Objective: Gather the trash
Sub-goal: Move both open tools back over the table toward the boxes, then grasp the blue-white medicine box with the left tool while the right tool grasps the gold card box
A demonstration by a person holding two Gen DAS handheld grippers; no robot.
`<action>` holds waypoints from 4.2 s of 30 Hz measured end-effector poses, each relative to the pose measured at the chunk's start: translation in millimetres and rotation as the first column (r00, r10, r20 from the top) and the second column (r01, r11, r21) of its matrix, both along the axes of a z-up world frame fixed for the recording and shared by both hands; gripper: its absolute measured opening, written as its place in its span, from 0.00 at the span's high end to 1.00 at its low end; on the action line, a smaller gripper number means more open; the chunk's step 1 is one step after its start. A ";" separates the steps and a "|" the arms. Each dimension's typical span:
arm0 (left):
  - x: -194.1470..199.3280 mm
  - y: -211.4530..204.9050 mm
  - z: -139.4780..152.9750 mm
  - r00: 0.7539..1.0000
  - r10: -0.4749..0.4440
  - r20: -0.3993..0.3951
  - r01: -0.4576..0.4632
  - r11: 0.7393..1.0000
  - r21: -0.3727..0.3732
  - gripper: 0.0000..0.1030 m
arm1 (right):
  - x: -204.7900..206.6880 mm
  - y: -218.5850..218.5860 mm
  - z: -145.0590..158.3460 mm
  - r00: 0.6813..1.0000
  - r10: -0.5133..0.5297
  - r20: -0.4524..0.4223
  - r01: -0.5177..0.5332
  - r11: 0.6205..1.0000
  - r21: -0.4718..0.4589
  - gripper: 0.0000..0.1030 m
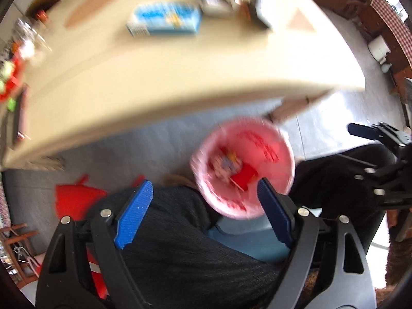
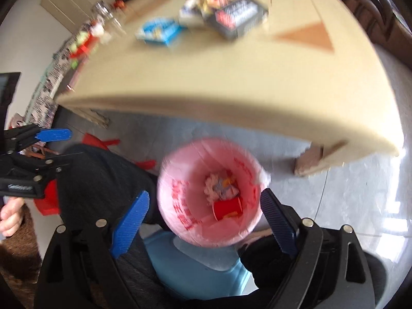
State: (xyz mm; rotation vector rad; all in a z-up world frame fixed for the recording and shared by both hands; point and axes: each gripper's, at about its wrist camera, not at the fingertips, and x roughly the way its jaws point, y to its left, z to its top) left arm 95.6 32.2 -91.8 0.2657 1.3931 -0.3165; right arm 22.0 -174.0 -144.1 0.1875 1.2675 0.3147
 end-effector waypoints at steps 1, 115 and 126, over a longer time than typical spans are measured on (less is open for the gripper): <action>7.8 0.4 12.7 1.000 0.013 0.022 -0.013 1.000 0.018 0.21 | 4.4 -1.8 13.2 1.000 0.003 0.018 -0.004 1.000 0.010 0.16; 254.2 21.1 -98.6 0.657 0.704 -0.269 -0.728 0.686 0.018 0.31 | 340.5 25.8 -29.9 0.972 0.189 -0.139 -0.184 0.982 0.052 0.37; 252.7 32.0 -72.0 0.735 0.661 -0.148 -0.671 0.741 -0.020 0.32 | 340.3 12.1 8.4 0.991 0.128 -0.034 -0.126 0.990 0.056 0.38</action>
